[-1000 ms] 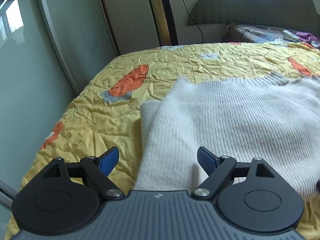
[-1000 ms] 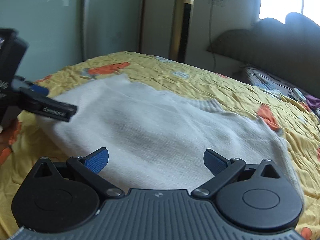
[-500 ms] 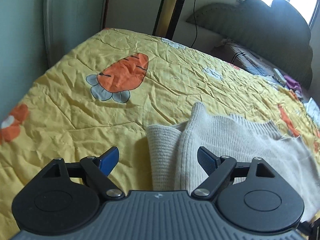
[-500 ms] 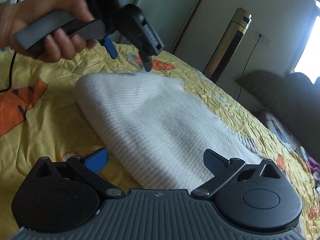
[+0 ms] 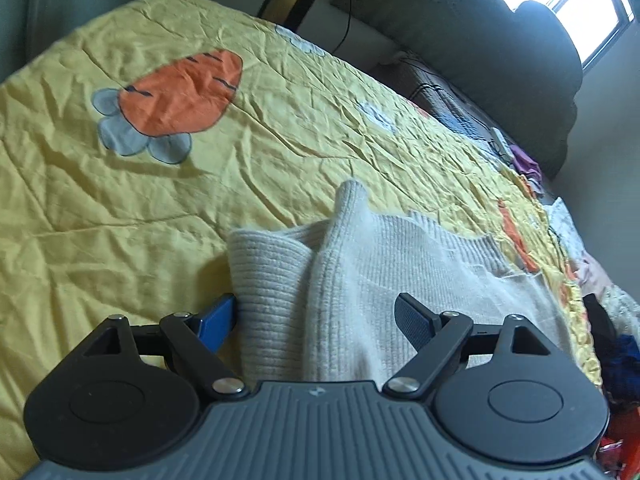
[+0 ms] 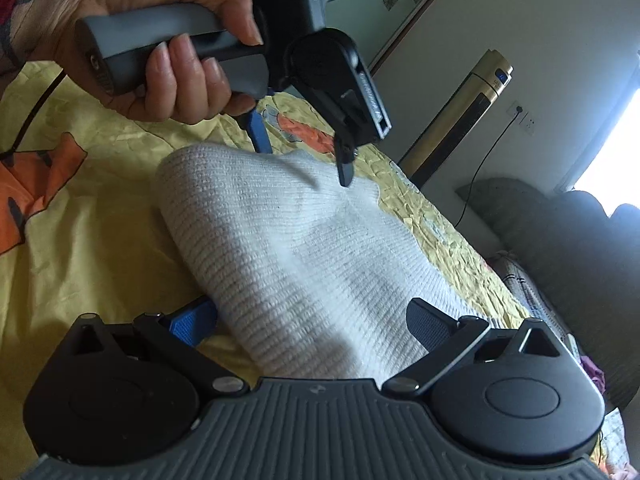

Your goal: Fold small clothes

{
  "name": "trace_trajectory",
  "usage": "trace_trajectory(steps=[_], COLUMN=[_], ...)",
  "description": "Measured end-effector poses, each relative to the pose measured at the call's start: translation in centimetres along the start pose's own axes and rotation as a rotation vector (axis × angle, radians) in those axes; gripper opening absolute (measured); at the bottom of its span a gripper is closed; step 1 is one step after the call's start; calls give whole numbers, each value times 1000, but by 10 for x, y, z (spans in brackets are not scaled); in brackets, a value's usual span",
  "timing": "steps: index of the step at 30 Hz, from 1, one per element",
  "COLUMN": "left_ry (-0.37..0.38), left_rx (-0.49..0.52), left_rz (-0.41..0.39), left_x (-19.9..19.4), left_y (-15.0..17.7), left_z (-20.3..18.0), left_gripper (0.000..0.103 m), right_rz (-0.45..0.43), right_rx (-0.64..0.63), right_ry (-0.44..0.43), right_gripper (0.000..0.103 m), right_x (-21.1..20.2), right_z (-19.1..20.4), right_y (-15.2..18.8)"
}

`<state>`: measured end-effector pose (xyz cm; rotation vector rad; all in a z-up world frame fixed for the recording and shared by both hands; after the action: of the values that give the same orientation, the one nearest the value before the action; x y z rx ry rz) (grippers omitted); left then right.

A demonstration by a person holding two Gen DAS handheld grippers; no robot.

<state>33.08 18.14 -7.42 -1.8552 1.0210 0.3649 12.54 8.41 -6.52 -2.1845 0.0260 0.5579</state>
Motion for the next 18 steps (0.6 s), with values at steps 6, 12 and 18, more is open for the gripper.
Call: trace_trajectory(steps=[6,12,18], left_ry=[35,-10,-46], left_rx=[-45,-65,-98], left_rz=[30,33,42], left_x=[21,32,34], left_y=[-5,-15,-17], left_z=[1,4,5], left_gripper=[85,57,25], right_rz=[-17,-33,-35], right_rx=[-23,-24,-21], right_ry=[70,56,6], right_gripper=[97,65,37], right_x=[25,47,53], right_z=[9,18,25], right_y=[-9,-19,-22])
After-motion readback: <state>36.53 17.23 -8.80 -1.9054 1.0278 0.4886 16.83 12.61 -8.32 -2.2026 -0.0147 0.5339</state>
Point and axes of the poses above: each gripper's, at about its wrist camera, not at the fingertips, and x roughly the way its jaws point, z to its left, y to its underside, the point moved 8 cm from there along x, roughly the way its jaws point, and after that the axes turned 9 degrees about -z, right-handed, at the moved point
